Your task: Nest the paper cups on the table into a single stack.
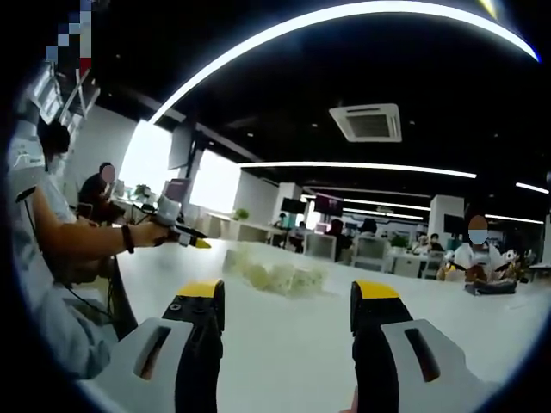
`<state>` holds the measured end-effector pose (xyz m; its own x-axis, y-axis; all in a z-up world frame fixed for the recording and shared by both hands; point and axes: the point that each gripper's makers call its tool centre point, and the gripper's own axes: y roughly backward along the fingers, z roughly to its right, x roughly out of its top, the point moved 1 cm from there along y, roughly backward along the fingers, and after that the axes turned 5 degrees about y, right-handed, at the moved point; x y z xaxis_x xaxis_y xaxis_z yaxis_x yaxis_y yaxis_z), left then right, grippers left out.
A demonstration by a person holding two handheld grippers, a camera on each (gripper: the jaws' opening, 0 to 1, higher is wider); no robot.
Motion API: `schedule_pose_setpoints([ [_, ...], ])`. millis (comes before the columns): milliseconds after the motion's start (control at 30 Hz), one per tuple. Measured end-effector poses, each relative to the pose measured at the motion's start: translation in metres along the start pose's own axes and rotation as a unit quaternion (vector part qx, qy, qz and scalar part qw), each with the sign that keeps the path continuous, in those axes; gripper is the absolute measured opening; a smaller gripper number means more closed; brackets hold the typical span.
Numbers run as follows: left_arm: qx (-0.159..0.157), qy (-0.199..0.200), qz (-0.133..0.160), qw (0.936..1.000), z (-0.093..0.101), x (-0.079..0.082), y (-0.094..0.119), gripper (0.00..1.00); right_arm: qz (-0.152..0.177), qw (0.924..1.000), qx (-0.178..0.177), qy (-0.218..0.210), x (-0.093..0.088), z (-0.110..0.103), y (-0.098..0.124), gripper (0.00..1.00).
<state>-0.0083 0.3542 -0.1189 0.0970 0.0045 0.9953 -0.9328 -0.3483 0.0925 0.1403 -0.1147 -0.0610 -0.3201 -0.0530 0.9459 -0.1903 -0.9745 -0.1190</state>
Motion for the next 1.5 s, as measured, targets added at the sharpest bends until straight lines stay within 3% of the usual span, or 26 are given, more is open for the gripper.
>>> schedule_pose_setpoints([
  [267,0.008,-0.004,-0.001,1.0,0.023,-0.002,0.014,0.6,0.001,1.0,0.004,0.0,0.001,-0.002,-0.001,0.62],
  [867,0.004,-0.005,-0.006,1.0,0.017,0.004,-0.007,0.59,-0.002,1.0,0.001,0.003,-0.001,0.001,0.0,0.61],
  [1033,0.004,-0.003,-0.01,0.9999,0.001,0.005,-0.02,0.59,-0.001,1.0,-0.001,0.002,-0.001,0.002,0.001,0.61],
  [1333,0.01,0.005,-0.005,0.9999,-0.015,0.011,-0.025,0.58,-0.004,1.0,-0.002,0.002,-0.002,0.004,0.001,0.61],
  [1500,0.009,0.004,-0.003,0.9999,-0.003,0.01,-0.021,0.58,-0.003,1.0,-0.006,0.005,0.0,0.005,0.003,0.61],
])
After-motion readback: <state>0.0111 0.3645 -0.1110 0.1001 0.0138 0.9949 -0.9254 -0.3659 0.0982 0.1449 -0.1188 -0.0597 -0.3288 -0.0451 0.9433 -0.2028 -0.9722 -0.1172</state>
